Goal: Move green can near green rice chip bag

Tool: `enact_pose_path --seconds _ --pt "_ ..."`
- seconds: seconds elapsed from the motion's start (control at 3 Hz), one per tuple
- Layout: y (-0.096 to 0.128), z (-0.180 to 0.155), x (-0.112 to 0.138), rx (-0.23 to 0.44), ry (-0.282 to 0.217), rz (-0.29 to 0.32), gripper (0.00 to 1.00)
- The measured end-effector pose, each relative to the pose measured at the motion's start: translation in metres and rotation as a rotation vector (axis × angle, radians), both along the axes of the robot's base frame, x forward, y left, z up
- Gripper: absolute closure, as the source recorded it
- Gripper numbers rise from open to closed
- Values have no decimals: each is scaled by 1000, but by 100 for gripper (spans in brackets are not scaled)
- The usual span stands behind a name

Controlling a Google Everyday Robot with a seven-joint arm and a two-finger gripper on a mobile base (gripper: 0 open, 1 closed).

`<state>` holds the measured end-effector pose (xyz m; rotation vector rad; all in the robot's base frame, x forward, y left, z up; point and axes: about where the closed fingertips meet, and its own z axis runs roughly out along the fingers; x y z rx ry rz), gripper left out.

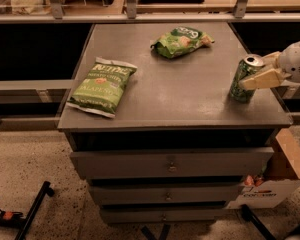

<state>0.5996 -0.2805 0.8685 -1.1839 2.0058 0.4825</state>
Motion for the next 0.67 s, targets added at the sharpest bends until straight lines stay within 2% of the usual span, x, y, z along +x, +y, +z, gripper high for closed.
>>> enact_pose_path --seconds 0.33,0.67 --pt "0 1 0 5 1 1 100" --pt "0 1 0 5 1 1 100"
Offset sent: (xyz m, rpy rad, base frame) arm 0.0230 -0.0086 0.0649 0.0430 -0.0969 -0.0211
